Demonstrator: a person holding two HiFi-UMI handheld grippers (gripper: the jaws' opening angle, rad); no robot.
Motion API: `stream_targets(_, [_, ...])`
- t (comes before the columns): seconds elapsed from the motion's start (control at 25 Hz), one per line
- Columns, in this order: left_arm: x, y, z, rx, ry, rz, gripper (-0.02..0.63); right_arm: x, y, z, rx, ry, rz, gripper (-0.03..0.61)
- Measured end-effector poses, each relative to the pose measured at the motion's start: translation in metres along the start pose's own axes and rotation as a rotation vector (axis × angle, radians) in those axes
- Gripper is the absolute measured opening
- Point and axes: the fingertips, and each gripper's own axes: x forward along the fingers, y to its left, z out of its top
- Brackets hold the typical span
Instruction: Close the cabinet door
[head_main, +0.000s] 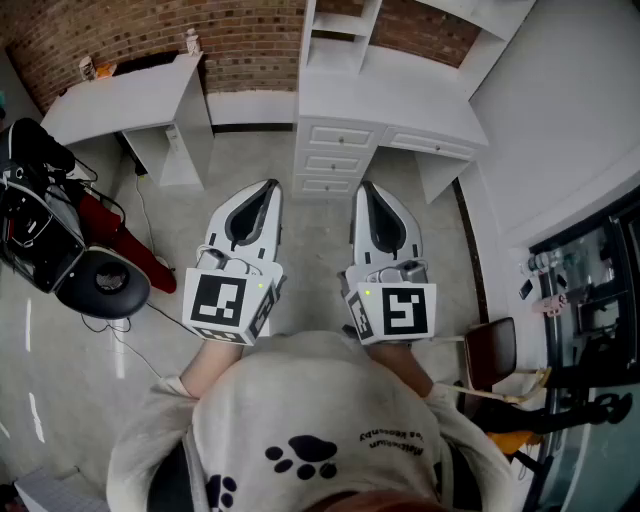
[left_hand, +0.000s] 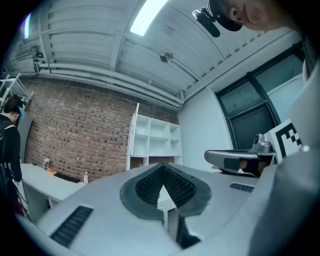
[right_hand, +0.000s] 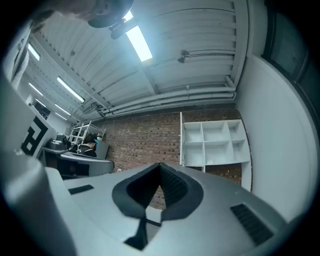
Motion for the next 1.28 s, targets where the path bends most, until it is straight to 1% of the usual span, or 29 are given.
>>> stream_targets(0.16, [0.013,0.005,0.004,0.001,-0.003,0.005,0.009,0.011,-0.007,0.001,-0.005,0.001,0.000,0.009])
stream_targets(0.32, [0.021,0.000,-0.004,0.003,-0.001,0.008,0.009,0.012,-0.015,-0.006,-0.007,0.001,0.008,0.009])
stream_targets(0.6, [0.032,-0.016,-0.012,-0.007,0.007,0.047,0.009,0.012,-0.037,-0.011,0.031,-0.014,0.044,0.009])
stream_targets(0.8, [0.035,-0.022,-0.021,-0.010,-0.002,0.064,0.009,0.010,-0.044,-0.023,0.048,-0.021,0.069,0.009])
stream_targets(1.08, [0.070,-0.007,-0.028,-0.020,0.005,0.055,0.008,0.042,-0.054,-0.033,0.037,-0.012,0.082,0.011])
stream_targets(1.28, [0.105,0.021,-0.020,-0.011,-0.007,0.041,0.009,0.086,-0.060,-0.034,0.036,-0.019,0.075,0.010])
